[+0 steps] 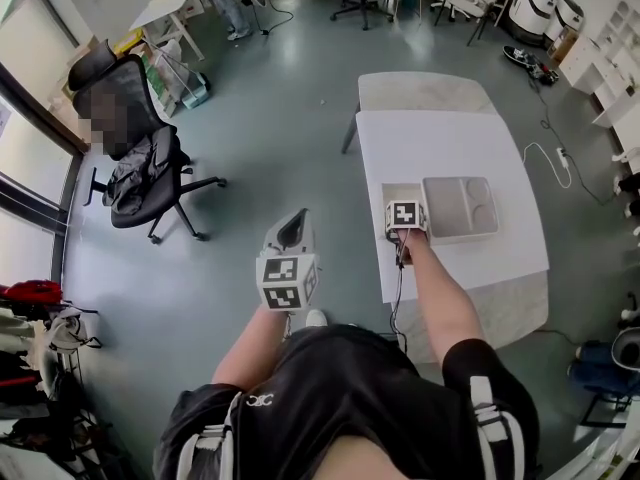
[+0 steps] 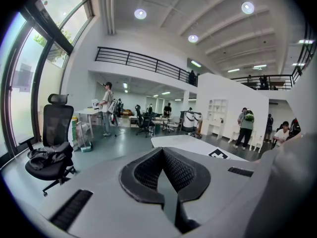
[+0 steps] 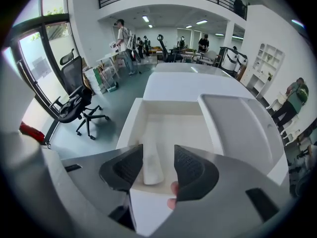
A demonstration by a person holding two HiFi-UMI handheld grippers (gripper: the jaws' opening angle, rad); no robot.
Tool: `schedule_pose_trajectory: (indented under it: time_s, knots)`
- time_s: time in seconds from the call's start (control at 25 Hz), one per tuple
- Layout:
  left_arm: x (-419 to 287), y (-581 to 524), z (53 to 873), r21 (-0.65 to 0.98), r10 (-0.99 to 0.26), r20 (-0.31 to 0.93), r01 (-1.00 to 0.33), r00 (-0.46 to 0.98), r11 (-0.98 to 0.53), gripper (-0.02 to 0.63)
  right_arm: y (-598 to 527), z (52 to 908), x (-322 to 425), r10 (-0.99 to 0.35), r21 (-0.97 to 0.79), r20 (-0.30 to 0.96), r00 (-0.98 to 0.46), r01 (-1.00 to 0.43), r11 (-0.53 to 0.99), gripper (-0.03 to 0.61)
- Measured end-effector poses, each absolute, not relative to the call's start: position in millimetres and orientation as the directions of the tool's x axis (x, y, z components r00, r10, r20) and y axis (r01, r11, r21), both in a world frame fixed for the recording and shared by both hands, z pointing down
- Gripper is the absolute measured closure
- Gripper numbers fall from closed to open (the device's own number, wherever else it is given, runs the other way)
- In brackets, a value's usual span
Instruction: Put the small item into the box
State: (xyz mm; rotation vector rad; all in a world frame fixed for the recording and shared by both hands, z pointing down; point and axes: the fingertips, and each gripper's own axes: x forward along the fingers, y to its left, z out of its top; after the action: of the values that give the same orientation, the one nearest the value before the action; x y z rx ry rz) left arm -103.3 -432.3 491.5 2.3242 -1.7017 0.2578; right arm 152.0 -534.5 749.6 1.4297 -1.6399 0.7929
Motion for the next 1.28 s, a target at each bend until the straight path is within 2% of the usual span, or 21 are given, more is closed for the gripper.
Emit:
schedule_pose_trajectory:
  time_s: [0.12,0.2,0.24,0.32,0.36,0.48,0.52,0.92,1.28]
  knots:
    - [-100.1,-429.9,490.5,0.097,-0.907,0.281,-0.950,0.313,-0.298,0.609,-539.4,734.1,163.5,-0.556,0.083,0.831,0.000,-0.989,0.125,0.409]
    - [-96.1,-428.7,490.0,0.098,-0.905,0.278,-0.947,0.322,-0.306,0.609,-537.4,718.5,171.5,-0.596,0.101,0.803,0.025,-0.990,0.094,0.441]
    - [-94.4,-428.7,489.7,0.099,-0.904,0.276,-0.945,0.326,-0.311,0.609,-536.5,711.1,166.7,-0.615,0.065,0.789,-0.005,-0.994,0.091,0.461]
    - [-91.4,-429.1,488.8,0.098,-0.902,0.273,-0.942,0.336,-0.321,0.609,-537.1,699.9,132.6,-0.649,-0.119,0.740,-0.180,-0.983,0.138,0.494]
    - [-89.9,-428.9,488.3,0.098,-0.900,0.270,-0.940,0.341,-0.327,0.609,-535.3,695.9,124.0,-0.656,-0.166,0.721,-0.222,-0.975,0.147,0.507]
    - [-84.4,-427.1,487.0,0.101,-0.896,0.263,-0.934,0.357,-0.343,0.609,-523.4,679.3,170.3,-0.691,0.044,0.723,0.004,-0.998,0.040,0.549]
    - [-82.1,-426.8,486.2,0.102,-0.895,0.260,-0.931,0.364,-0.349,0.609,-524.4,669.4,175.5,-0.721,0.068,0.693,0.028,-0.997,0.027,0.554]
    - [-52.5,-424.6,476.5,0.099,-0.876,0.228,-0.905,0.426,-0.415,0.609,-509.2,555.3,158.2,-0.925,0.034,0.377,-0.046,-0.997,0.064,0.565]
    - [-35.1,-420.2,474.7,0.102,-0.860,0.215,-0.886,0.463,-0.452,0.609,-456.0,454.6,148.9,-0.995,0.031,0.067,-0.071,-0.997,0.073,0.566]
